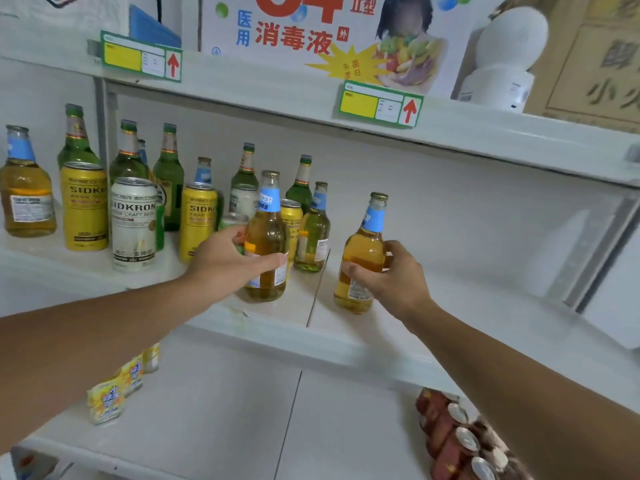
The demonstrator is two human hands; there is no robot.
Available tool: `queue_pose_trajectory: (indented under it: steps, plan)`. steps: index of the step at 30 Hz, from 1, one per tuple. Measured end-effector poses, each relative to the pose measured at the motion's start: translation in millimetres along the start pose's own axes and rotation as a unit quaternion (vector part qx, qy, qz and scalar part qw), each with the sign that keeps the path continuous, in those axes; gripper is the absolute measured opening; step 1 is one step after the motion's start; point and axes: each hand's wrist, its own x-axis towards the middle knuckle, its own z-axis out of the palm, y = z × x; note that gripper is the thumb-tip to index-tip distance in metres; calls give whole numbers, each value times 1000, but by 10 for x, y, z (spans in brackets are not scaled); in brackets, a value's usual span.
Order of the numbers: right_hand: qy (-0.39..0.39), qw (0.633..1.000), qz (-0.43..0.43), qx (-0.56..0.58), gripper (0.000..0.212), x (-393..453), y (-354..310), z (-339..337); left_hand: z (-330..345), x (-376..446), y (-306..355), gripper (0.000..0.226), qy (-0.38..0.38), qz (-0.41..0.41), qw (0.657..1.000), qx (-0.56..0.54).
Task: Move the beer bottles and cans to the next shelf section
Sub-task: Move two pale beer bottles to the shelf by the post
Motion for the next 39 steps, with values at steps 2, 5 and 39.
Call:
queue_pose_trajectory:
  steps: [2, 5, 39]
  plan:
    - [21, 1000, 16, -5, 94, -45, 109, -226, 212, -27, 99, 45, -38, 10, 999, -16]
    - [51, 998, 35, -16, 86, -104, 315, -576, 588, -79, 254, 41, -76, 22, 996, -28]
    - [172, 970, 155, -70, 78, 789, 2937, -3452, 4601, 242, 1994, 45, -148, 47, 986, -62]
